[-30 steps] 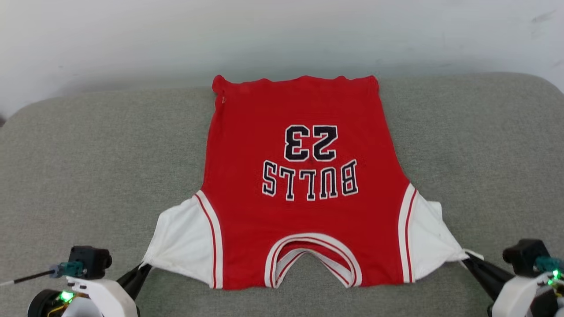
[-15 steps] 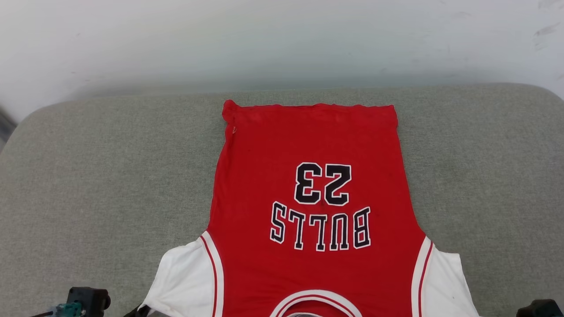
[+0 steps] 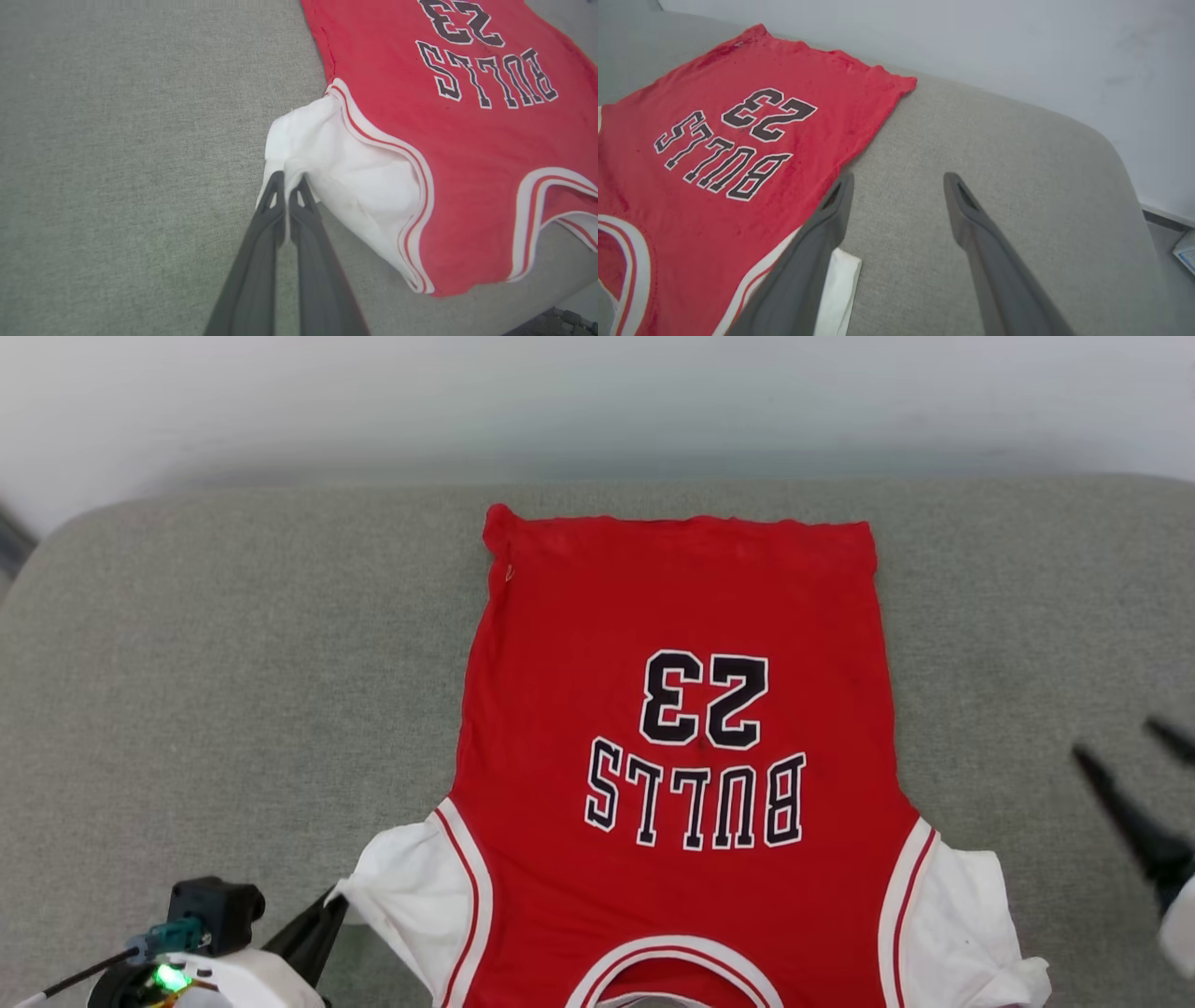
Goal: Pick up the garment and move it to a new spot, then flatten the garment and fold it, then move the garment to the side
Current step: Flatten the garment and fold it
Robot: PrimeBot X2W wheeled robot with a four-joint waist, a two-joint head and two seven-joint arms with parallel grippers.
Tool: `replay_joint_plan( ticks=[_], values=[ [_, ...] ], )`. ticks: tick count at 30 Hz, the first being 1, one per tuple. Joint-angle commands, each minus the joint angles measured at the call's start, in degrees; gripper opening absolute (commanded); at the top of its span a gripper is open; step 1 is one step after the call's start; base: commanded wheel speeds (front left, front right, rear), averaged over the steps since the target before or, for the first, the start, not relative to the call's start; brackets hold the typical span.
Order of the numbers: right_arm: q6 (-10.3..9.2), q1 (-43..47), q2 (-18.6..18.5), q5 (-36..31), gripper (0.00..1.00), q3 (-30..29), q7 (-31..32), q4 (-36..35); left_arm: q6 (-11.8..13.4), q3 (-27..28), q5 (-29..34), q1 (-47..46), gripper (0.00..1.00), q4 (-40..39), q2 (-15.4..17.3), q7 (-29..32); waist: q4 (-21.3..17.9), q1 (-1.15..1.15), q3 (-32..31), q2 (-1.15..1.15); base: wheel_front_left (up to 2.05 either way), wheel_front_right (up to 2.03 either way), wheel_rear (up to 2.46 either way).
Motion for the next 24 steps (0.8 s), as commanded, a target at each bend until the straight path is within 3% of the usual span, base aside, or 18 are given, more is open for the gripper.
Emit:
replay_joint_plan(
  ticks=[1,5,11,18,24],
  values=[
    [-0.03,-2.31,-0.29,-0.42,1.0,-1.3,0.68,-1.05,0.33,0.82,0.85,-1.06,0.0,-0.33,-0.28,-0.15,0.6,0.0,1.52,0.0,0.0,0.0,0.0],
    [-0.03,-12.2,-1.65,0.45,1.0,-4.35,4.63,-3.42,0.66,2.64,3.87,-2.19,0.0,-1.77,-0.89,-0.14,2.04,0.0,4.94,0.0,0.0,0.0,0.0],
    [-0.03,-30.76,-4.2,3.22,1.0,-2.66,14.66,0.29,0.9,4.43,8.11,-5.12,0.0,-4.08,-2.19,-0.14,4.89,0.0,11.17,0.0,0.0,0.0,0.0],
    [-0.03,-49.66,-5.64,6.62,1.0,8.03,29.49,8.66,0.6,6.16,12.1,-8.08,0.0,-5.76,-4.33,-0.14,8.36,0.0,18.06,0.0,0.0,0.0,0.0],
    [-0.03,-59.45,-3.8,9.0,1.0,12.28,45.05,16.71,0.76,7.43,14.43,-9.63,0.0,-7.21,-5.45,-0.14,10.16,0.0,22.8,0.0,0.0,0.0,0.0]
  ],
)
